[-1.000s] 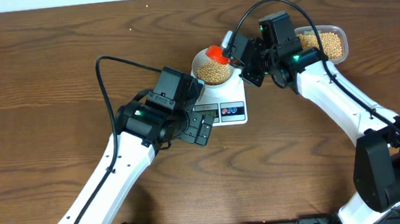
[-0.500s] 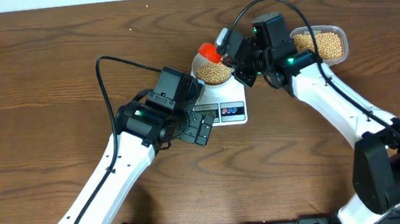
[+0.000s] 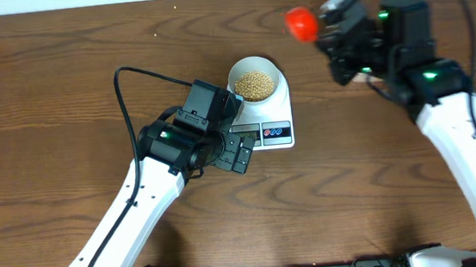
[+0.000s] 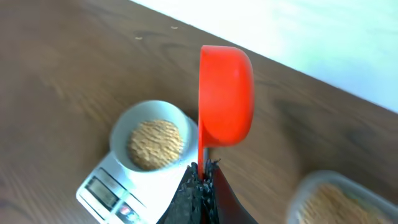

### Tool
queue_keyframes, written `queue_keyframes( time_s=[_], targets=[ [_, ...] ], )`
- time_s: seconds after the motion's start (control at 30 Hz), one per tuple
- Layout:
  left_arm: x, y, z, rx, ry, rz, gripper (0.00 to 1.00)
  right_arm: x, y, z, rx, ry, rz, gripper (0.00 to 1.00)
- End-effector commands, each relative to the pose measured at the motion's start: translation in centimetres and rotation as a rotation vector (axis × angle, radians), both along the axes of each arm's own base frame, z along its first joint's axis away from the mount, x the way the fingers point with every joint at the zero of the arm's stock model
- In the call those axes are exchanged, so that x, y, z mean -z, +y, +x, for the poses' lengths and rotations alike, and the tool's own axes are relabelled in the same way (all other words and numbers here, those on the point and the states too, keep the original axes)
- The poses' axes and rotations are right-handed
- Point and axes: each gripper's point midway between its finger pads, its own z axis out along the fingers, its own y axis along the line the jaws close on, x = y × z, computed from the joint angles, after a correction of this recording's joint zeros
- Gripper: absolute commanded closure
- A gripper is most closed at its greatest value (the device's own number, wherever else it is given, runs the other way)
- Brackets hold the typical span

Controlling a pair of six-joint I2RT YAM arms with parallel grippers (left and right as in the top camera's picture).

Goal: Scoop item into bowl and weigh 50g on scale
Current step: 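Carry the empty red scoop right back to the soybean tub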

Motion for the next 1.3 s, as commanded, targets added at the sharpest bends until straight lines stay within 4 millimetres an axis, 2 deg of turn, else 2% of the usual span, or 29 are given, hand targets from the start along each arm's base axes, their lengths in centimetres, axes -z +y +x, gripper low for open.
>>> queue_keyframes(
  time_s=[0.0, 0.23, 0.37, 0.47, 0.8, 1.1, 1.27],
  targets=[
    [0.1, 0.1, -0.1, 0.003, 0.004, -0.001, 0.02, -0.7, -3.0, 0.3, 0.103, 0.035, 0.046, 0.99],
    [0.1, 0.1, -0.1, 0.003, 0.004, -0.001, 0.02, 1.3, -8.9, -0.1, 0.281, 0.159, 0.082, 0.99],
    [-0.3, -0.3, 0.7, 0.002, -0.031, -0.020, 0.02, 2.3, -10.3, -0.3, 0.319, 0.201, 0.083, 0.99],
    [-0.6, -0.6, 1.2, 0.003, -0.054, -0.033, 0.02, 3.3, -11.0, -0.3, 0.338, 0.238, 0.078, 0.99],
    [-0.6, -0.6, 1.2, 0.003, -0.052, -0.032, 0.02, 6.1, -11.3, 0.2, 0.336, 0.305, 0.049, 0.99],
    [-0.6, -0.6, 1.2, 0.003, -0.052, -0.032, 0.02, 6.5, -12.6, 0.5, 0.367, 0.282, -0.032, 0.99],
    [-0.6, -0.6, 1.2, 0.003, -0.052, -0.032, 0.02, 6.0, -12.8, 1.1, 0.371, 0.249, -0.037, 0.99]
  ],
)
